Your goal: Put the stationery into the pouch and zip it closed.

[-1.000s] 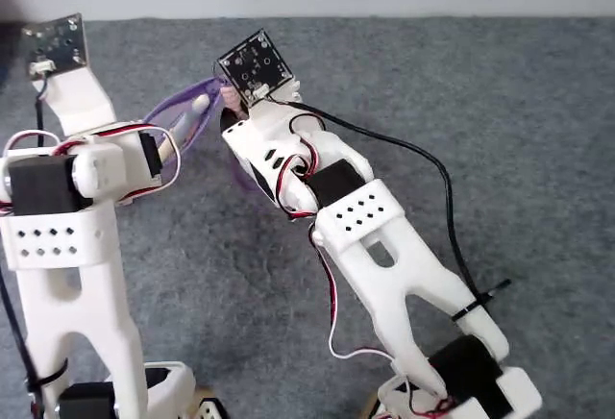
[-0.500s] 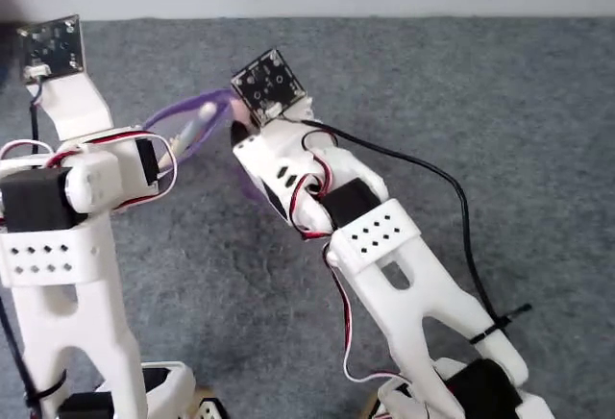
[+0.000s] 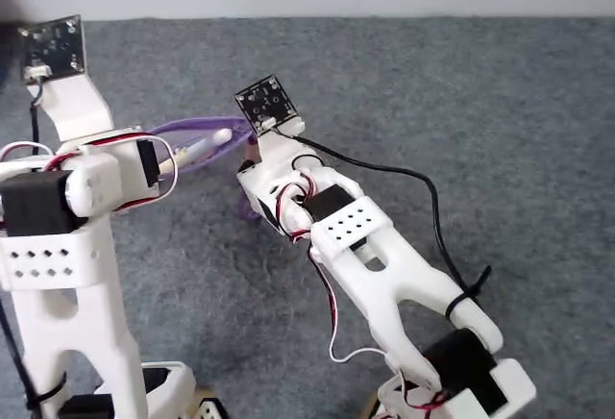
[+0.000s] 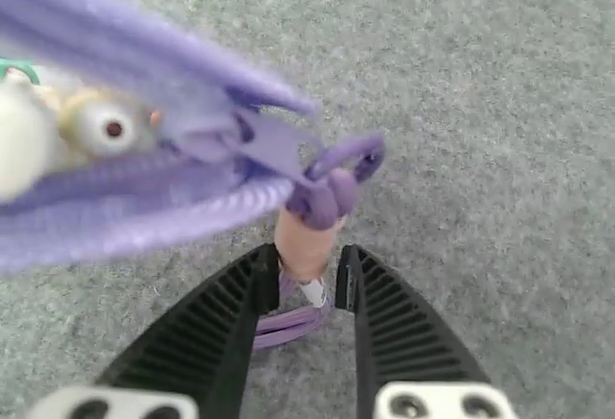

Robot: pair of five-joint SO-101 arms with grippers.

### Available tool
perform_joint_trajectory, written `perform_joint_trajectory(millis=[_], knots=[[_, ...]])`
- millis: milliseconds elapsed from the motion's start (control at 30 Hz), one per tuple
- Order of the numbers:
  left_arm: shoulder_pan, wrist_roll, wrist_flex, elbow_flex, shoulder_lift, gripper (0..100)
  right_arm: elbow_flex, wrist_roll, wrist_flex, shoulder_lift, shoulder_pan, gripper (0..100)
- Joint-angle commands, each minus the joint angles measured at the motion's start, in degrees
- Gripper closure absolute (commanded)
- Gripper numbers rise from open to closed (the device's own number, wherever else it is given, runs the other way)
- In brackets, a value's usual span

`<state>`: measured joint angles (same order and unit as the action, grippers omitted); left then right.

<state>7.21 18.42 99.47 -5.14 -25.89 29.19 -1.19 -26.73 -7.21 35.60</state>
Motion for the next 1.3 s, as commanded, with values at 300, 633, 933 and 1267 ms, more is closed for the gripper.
perform_joint_trajectory(millis=[300, 633, 933, 1267], knots=[[-0.18, -0.53, 0.79, -2.86, -2.20, 99, -7.03, -1.23, 0.40, -0.66, 0.40, 88.3], [-0.18, -0.44, 0.53, -2.86, -2.11, 99, -8.79, -0.97, 0.13, 0.92, 0.84, 88.3], [-0.18, -0.35, 0.53, -2.86, -2.11, 99, -14.24, -1.23, 0.13, 8.22, 0.84, 88.3], [-0.18, -0.35, 0.53, -2.86, -2.11, 99, -14.51, -0.88, -0.22, 6.55, 0.57, 98.1]])
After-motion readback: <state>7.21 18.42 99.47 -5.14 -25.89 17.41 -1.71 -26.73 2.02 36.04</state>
